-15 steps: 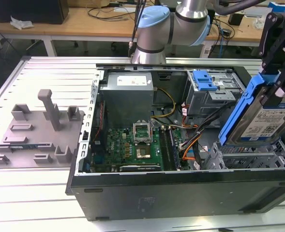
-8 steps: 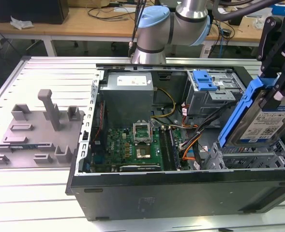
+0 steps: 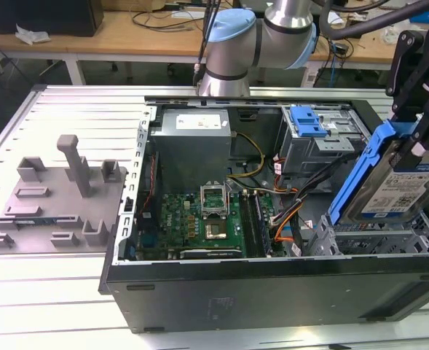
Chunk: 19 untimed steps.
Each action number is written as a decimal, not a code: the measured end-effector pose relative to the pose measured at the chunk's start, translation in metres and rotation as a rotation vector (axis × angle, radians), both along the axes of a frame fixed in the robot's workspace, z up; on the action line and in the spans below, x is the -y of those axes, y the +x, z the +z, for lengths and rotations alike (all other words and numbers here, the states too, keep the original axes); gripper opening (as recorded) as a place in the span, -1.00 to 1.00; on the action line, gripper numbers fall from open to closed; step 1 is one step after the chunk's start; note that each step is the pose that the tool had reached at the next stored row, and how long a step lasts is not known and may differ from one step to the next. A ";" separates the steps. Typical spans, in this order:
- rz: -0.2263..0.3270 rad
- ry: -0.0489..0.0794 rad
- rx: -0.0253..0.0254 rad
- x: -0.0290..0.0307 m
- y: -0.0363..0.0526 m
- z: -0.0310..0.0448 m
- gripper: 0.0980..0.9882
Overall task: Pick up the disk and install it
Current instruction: 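Insert the disk into the insertion slot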
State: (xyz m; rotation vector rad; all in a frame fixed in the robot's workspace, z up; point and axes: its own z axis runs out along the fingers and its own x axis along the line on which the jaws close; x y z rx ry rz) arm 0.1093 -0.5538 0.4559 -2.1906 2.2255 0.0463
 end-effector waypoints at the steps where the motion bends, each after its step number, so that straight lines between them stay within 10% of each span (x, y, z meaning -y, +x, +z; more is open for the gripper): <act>1: 0.000 0.000 0.0000 0.0000 0.0001 -0.0007 -0.39; 19: 0.000 0.000 0.0000 0.0002 0.0006 -0.0280 -0.39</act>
